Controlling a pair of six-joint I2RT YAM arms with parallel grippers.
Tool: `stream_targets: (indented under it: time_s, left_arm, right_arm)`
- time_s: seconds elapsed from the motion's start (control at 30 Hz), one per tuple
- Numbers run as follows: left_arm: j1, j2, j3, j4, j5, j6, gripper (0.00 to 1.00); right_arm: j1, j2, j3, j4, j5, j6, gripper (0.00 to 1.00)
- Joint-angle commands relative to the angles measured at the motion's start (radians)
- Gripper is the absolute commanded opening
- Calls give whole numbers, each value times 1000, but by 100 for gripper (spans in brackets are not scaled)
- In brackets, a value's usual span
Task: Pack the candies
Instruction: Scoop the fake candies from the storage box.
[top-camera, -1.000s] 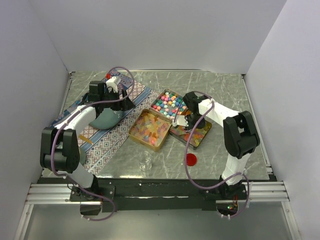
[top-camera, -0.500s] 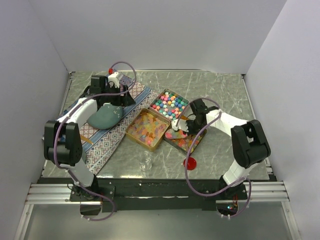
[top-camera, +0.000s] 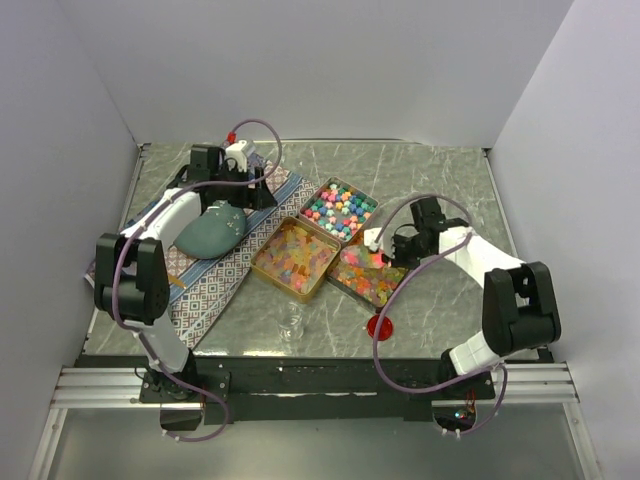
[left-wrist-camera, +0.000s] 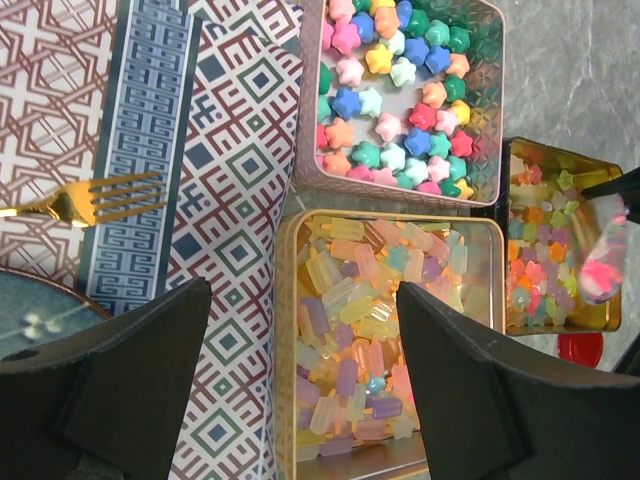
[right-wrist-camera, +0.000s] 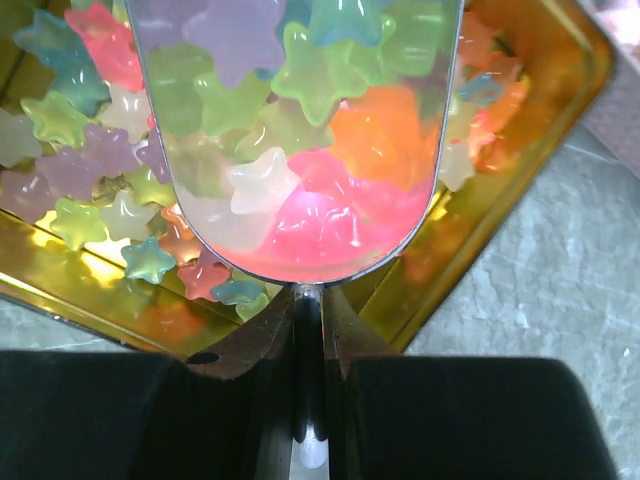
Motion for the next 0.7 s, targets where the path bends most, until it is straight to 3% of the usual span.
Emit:
stream_targets:
  time_s: [0.0,0.3,0.43,0.67]
  left_arm:
    - [-4,4,66,-39,11,63,82]
    - [8,-100,80,-105,-57,71,83]
    - [54,-220,-17,-65,-90,-74,84]
    - [97,-367,-64,-105,-181,-153,85]
  right_arm:
    - [-20,-48,50,53,-123,109,0]
    - [34,-88,246,-161,-59,123,0]
    - [133,-117,324,-234,57,171,0]
    - [343,-132,416,-392,180,220,0]
